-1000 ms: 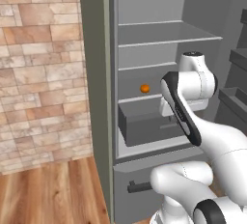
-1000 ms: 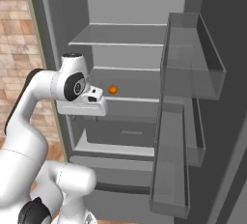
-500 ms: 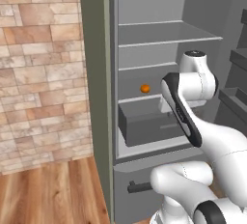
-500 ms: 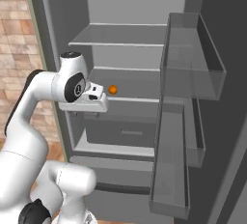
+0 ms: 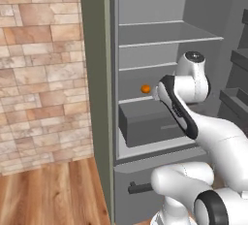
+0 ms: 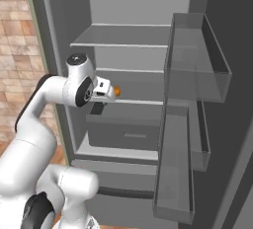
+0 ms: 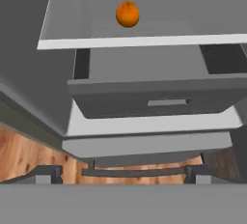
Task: Place the cold items (sweet potato and tangerine) from the fridge in one tupperware on the dining counter. Place the warm items (kebab skewer and hot dog) in the stove area in another tupperware.
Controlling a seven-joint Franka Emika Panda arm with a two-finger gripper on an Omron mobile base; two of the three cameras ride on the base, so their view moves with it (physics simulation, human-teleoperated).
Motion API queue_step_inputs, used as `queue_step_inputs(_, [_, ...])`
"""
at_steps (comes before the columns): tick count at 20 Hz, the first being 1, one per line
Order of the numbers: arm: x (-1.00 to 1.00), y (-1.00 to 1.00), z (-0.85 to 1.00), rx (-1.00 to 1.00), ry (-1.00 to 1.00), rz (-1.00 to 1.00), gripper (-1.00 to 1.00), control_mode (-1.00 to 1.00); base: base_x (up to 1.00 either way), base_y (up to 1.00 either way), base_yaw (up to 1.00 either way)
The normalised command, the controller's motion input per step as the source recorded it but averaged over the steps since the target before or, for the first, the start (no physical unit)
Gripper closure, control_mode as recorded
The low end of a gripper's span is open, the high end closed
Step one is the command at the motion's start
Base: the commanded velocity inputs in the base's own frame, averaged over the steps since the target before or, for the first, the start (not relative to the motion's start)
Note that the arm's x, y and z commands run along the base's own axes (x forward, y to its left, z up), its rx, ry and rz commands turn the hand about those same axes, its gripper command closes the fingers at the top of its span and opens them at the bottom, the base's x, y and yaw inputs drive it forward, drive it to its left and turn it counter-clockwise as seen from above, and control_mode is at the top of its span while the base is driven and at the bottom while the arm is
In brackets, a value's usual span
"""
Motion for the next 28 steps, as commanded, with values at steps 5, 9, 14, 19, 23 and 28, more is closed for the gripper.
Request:
queue_step_inputs(5, [0.78, 0.03, -0.02, 0.03, -0.08, -0.01, -1.00, -1.00, 0.00, 0.00, 0.00])
queue_step_inputs(9, [0.36, -0.01, -0.07, 0.00, -0.04, -0.02, -1.00, -1.00, 0.00, 0.00, 0.00])
queue_step_inputs(14, [0.42, -0.01, -0.07, 0.00, 0.01, 0.00, -1.00, -1.00, 0.00, 0.00, 0.00])
queue_step_inputs(19, [0.54, 0.00, -0.19, 0.00, -0.01, 0.00, -1.00, -1.00, 0.00, 0.00, 0.00])
queue_step_inputs(23, [0.62, 0.00, -0.24, 0.00, 0.00, 0.00, -1.00, -1.00, 0.00, 0.00, 0.00])
queue_step_inputs(28, [0.60, 0.00, -0.33, 0.00, 0.00, 0.00, -1.00, -1.00, 0.00, 0.00, 0.00])
